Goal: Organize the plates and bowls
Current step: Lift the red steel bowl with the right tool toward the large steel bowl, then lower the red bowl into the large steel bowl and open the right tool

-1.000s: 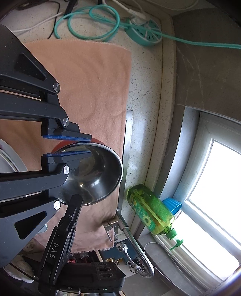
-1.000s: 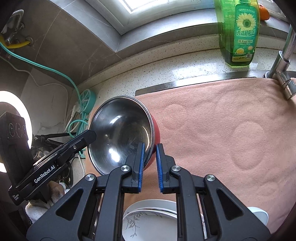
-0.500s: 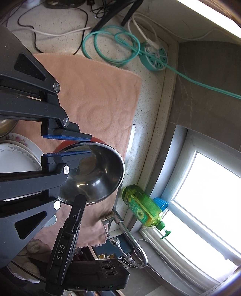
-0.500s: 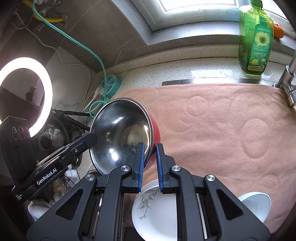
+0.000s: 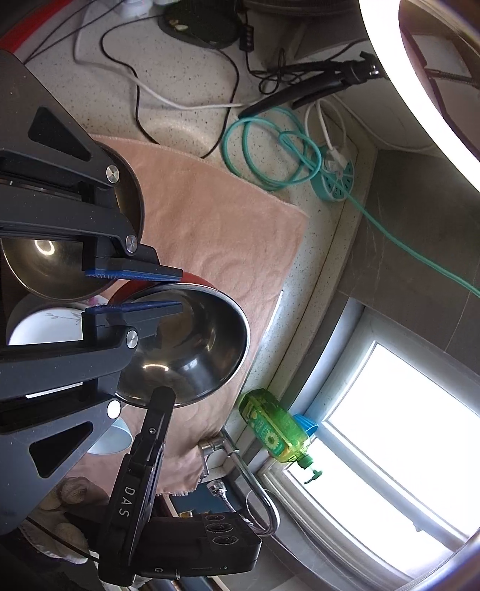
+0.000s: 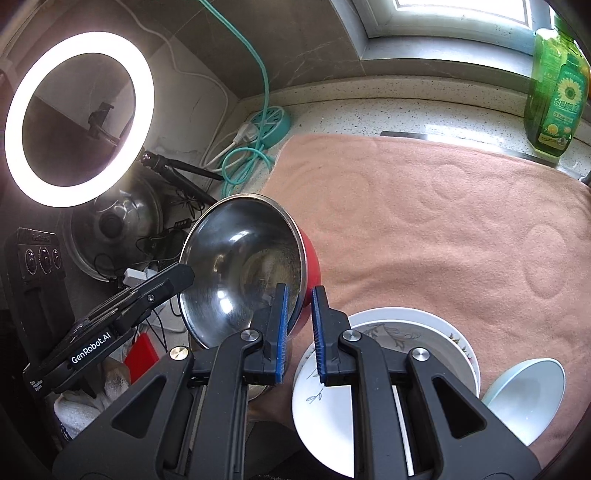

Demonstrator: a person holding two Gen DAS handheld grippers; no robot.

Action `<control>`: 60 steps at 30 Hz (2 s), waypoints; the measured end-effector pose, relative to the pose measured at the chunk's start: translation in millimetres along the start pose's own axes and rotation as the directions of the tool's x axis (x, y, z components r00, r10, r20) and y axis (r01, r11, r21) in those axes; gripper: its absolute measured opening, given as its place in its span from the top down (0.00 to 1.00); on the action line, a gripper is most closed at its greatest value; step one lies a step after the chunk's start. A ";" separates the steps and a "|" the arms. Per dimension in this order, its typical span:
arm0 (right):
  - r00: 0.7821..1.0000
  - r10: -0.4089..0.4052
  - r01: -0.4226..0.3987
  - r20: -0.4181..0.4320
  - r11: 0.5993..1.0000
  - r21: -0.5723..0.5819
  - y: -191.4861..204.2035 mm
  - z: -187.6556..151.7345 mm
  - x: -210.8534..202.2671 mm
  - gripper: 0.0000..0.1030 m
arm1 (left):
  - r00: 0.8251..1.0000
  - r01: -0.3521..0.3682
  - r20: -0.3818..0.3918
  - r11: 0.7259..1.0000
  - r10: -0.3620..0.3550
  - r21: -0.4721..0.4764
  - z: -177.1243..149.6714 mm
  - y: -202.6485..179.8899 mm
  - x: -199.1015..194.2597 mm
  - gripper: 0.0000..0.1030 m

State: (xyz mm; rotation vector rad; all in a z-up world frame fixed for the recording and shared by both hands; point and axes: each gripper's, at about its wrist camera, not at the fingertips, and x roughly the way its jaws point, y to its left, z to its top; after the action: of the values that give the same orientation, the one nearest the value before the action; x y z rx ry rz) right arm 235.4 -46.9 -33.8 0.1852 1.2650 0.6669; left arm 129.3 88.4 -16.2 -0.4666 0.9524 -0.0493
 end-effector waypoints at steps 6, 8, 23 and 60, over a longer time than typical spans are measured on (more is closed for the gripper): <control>0.999 0.013 -0.015 -0.038 0.998 -0.055 18.6 -14.2 10.3 0.88 | 1.000 -0.023 0.018 0.999 0.023 -0.045 -17.8 15.3 -15.3 0.92; 0.998 0.017 -0.020 -0.053 0.997 -0.069 23.1 -18.6 14.3 0.88 | 0.999 -0.033 0.020 0.998 0.034 -0.057 -24.5 20.3 -19.5 0.92; 0.986 -0.029 -0.005 -0.162 0.979 -0.204 54.2 -54.2 65.7 0.88 | 0.995 -0.104 -0.009 0.981 0.104 -0.165 -66.2 60.3 -29.5 0.92; 0.974 -0.120 0.063 -0.191 0.957 -0.282 61.5 -58.1 99.1 0.86 | 0.974 -0.202 -0.126 0.971 0.187 -0.126 -84.4 69.6 1.4 0.92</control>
State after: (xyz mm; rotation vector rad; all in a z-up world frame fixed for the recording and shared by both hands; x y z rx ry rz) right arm 173.8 44.3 -103.6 -0.1760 1.3548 0.7880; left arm 51.9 120.1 -86.7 -0.5000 1.1140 0.1711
